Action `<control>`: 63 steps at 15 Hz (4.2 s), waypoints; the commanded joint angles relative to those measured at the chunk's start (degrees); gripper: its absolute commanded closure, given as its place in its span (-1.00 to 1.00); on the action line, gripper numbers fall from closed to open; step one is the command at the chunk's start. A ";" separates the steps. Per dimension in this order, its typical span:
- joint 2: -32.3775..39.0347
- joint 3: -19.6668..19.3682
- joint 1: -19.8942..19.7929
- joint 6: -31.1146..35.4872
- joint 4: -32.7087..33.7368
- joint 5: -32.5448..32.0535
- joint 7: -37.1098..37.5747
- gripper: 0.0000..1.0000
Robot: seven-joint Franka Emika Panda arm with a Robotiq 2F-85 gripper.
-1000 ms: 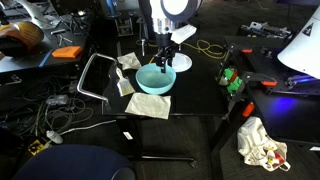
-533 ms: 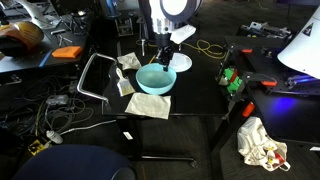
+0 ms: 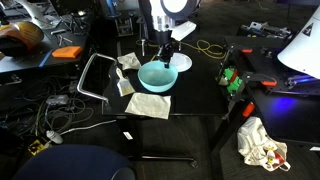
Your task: Move the bowl forward
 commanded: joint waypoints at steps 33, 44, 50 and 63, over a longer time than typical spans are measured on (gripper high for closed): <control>-3.47 0.56 0.70 0.46 -12.22 -19.27 -24.66 0.98; -10.88 -2.93 3.12 9.81 -19.56 -21.32 -21.69 -0.94; -19.06 -0.49 -0.03 14.37 -24.73 -19.11 -22.77 -1.00; -22.31 3.88 -2.72 12.91 -23.99 -13.95 -23.39 -1.00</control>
